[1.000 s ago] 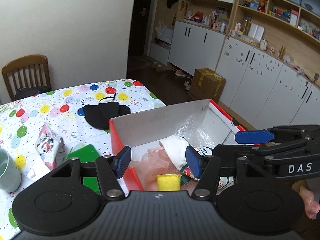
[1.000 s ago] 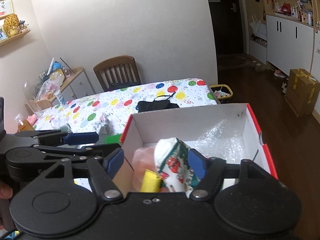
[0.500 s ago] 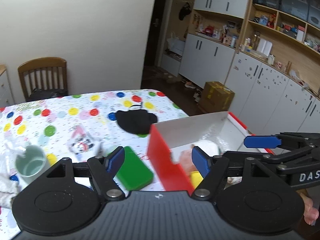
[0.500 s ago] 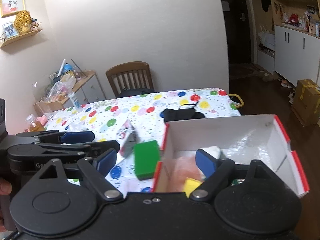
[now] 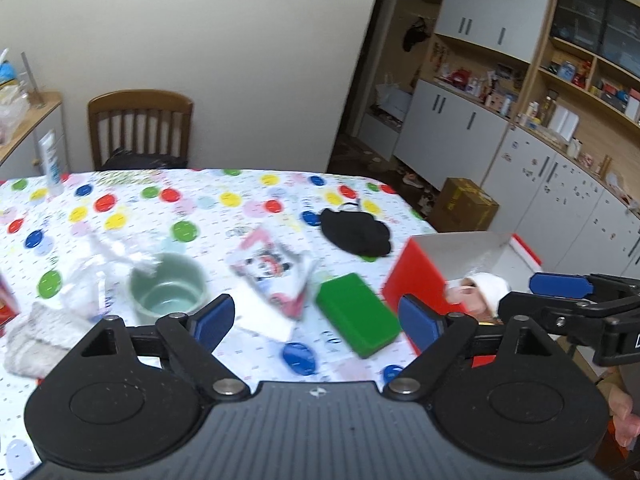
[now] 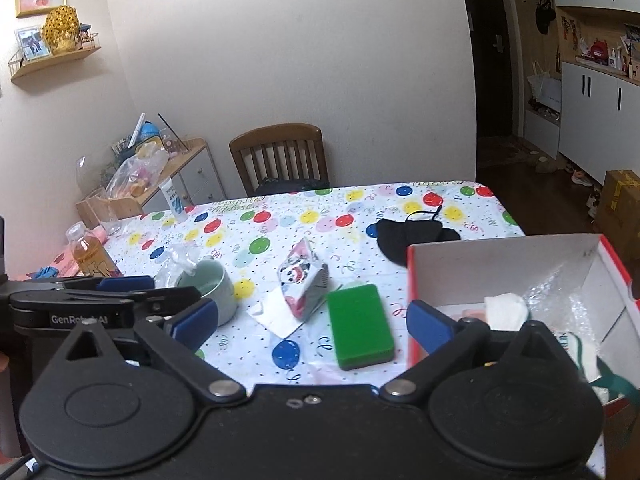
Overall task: Organize soft objects
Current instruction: 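Move both grippers back over the table toward the white cloth and green sponge, then grasp the white fluffy cloth with the left gripper while the right grasps the green sponge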
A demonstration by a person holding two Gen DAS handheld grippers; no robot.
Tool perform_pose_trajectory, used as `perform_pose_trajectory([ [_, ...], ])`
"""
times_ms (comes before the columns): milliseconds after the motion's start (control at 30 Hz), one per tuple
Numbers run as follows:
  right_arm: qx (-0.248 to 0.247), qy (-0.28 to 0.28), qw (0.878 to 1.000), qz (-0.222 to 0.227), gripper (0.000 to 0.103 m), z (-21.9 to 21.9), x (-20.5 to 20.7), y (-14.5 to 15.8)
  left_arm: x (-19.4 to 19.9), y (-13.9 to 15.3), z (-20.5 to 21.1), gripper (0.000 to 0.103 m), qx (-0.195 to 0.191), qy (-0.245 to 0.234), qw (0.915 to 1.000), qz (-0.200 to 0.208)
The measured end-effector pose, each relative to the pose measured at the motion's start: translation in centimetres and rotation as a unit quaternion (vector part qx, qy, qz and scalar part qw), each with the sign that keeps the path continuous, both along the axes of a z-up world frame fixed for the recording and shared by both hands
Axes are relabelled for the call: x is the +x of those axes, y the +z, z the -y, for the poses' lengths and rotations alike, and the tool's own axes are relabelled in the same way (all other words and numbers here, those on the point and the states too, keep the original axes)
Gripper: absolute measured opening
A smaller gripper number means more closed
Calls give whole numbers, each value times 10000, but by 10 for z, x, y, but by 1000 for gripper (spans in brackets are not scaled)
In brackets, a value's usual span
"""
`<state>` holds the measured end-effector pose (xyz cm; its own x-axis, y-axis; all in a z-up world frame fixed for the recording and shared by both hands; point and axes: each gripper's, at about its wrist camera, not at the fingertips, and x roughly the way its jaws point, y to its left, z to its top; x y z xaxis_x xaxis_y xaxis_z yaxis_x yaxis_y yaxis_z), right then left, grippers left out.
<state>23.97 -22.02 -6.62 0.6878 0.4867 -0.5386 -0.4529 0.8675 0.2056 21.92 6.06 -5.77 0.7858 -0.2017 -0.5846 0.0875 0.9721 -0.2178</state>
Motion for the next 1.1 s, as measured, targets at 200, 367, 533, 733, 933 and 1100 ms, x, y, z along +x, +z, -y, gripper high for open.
perform_pose_trajectory([
  [200, -86, -54, 9999, -83, 101, -29, 2, -9, -10, -9, -45, 103, -109, 364, 9992, 105],
  [367, -288, -165, 9993, -143, 101, -50, 13, -22, -14, -20, -77, 103, 71, 577, 9982, 113],
  [533, -609, -379, 9973, -139, 101, -67, 33, -42, -15, -40, -105, 103, 429, 832, 9956, -22],
  [733, -963, -669, 9929, -189, 101, -85, 56, -69, -13, -67, -138, 103, 352, 1195, 9918, -279],
  [933, -1279, -642, 9893, -274, 100, -102, 84, -92, -5, -91, -160, 103, 341, 1443, 9871, -599],
  [1100, -1570, -702, 9845, -359, 100, -108, 102, -109, 3, -106, -168, 103, 409, 1553, 9842, -742],
])
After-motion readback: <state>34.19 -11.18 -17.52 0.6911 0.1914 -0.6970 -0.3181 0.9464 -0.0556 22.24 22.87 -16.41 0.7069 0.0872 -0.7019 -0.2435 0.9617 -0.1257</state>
